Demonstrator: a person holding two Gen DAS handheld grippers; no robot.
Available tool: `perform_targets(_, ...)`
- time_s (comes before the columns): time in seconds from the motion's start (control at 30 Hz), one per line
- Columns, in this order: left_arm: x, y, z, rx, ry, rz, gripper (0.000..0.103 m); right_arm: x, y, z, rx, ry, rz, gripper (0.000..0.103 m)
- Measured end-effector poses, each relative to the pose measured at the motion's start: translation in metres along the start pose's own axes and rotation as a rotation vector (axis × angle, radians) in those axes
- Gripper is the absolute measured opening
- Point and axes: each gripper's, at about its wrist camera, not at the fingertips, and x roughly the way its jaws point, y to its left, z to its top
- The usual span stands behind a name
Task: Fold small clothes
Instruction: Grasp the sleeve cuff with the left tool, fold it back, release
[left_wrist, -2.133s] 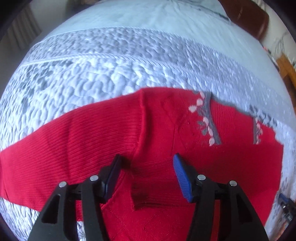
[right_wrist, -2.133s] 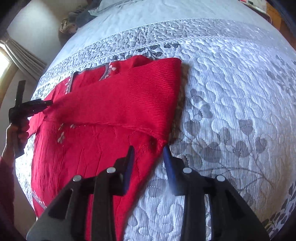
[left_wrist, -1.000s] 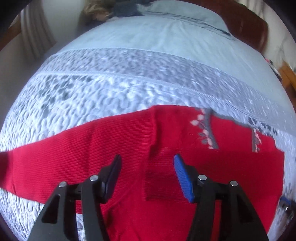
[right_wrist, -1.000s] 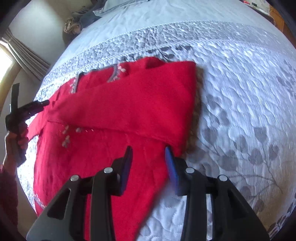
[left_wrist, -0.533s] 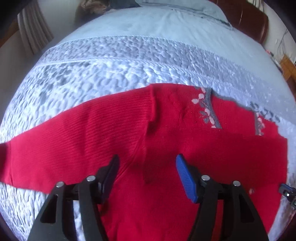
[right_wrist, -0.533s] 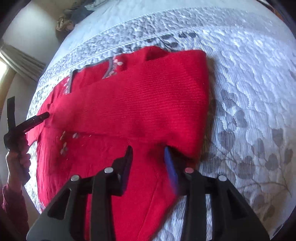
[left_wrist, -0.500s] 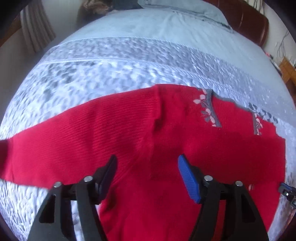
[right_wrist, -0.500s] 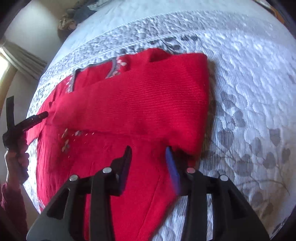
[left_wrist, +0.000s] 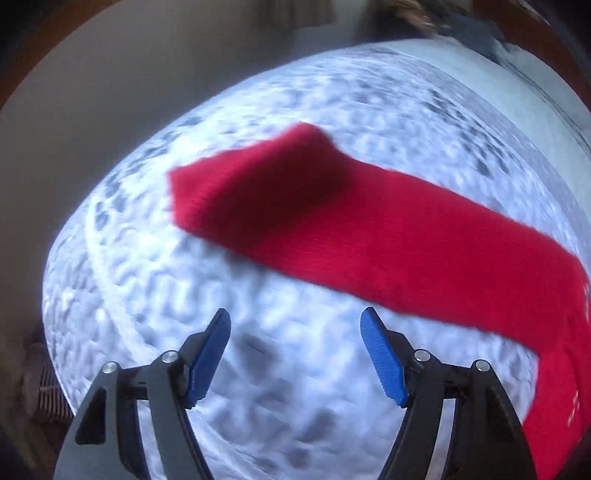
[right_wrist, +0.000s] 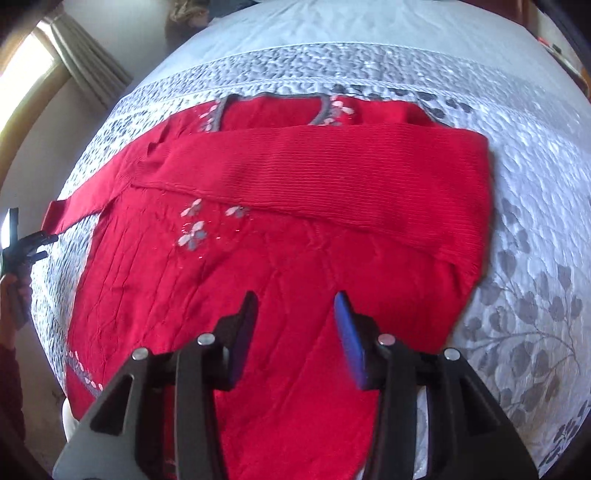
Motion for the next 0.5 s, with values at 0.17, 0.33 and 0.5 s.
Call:
perform_targets(0.17,0.012,0.034,0.035,-0.050,-0.008,-0.023,0.073,0.010,0.015,0.004,-0.023,0.025,0.001,0.044)
perform_targets(0.33,0.024,0.034,0.060,-0.006,-0.071,-0.013,0.064,0.020,0.024,0.006,-0.031,0.042,0.011,0.045)
perform_targets(0.5,0.022,0.015,0.066,0.082,-0.115,-0.019,0.024,0.029,0.023,0.000,-0.025,0.061,0.003,0.045)
